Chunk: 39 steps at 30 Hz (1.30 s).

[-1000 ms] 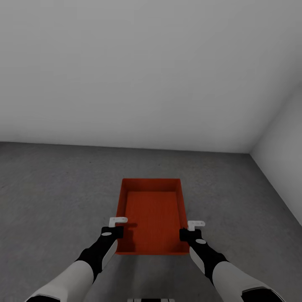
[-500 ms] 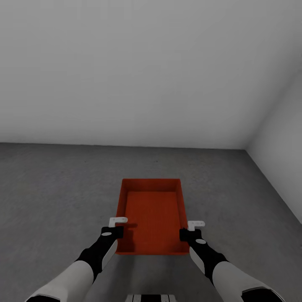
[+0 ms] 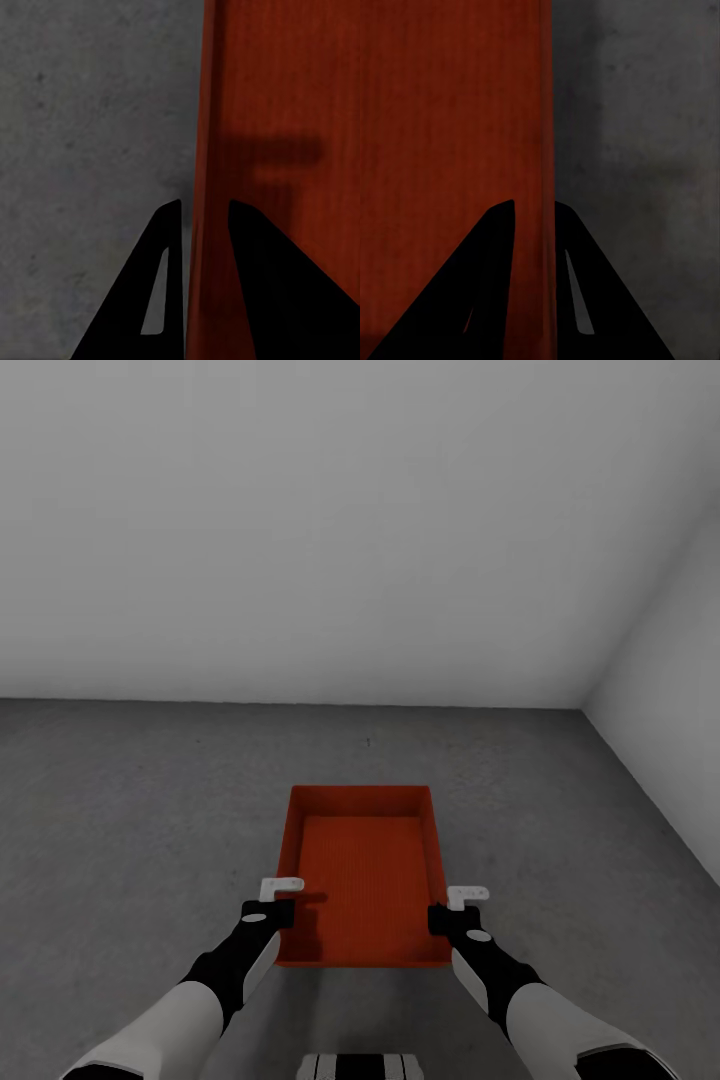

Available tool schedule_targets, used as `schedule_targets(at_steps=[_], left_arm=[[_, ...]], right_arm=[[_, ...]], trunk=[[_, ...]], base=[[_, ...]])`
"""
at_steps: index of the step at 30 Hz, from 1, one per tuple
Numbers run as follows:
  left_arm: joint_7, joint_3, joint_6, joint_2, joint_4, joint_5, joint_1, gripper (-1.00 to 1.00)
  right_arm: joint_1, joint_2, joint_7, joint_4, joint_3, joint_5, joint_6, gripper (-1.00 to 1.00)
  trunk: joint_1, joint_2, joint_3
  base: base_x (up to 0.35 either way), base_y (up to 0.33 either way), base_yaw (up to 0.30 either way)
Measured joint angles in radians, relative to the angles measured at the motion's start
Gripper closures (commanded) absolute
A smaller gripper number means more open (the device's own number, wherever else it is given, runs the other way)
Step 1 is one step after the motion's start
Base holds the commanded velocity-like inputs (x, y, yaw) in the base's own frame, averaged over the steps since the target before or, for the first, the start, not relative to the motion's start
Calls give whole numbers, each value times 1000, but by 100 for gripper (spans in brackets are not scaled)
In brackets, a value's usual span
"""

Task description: Move the two storage containers from the living room to the garage. In the garage, place one container on the floor and stack the other container on top of it (either order is fine).

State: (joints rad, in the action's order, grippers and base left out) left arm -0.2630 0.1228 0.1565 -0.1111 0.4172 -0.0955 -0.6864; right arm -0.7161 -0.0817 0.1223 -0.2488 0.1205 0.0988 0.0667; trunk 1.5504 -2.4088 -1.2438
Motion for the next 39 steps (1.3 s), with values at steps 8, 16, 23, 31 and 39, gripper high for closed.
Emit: schedule_targets(at_steps=[8, 16, 23, 31, 39], left_arm=[[-1, 0, 2, 0, 0, 0, 0, 100], [0, 0, 1, 0, 0, 0, 0, 100], [-1, 1, 1, 0, 0, -1, 0, 100], [-1, 1, -1, 0, 0, -1, 0, 100], [0, 2, -4, 1, 0, -2, 0, 100]], right_arm=[[0, 0, 0, 0, 0, 0, -1, 100], [0, 0, 0, 0, 0, 0, 0, 100], [0, 0, 0, 0, 1, 1, 0, 100], [0, 0, 0, 0, 0, 0, 1, 100], [0, -1, 1, 0, 0, -1, 3, 100]], trunk=[[0, 0, 0], [0, 0, 0], [8, -14, -6], [15, -28, -13], [15, -28, -13]], base=[[0, 0, 0], [0, 0, 0], [0, 0, 0], [0, 0, 0], [0, 0, 0]])
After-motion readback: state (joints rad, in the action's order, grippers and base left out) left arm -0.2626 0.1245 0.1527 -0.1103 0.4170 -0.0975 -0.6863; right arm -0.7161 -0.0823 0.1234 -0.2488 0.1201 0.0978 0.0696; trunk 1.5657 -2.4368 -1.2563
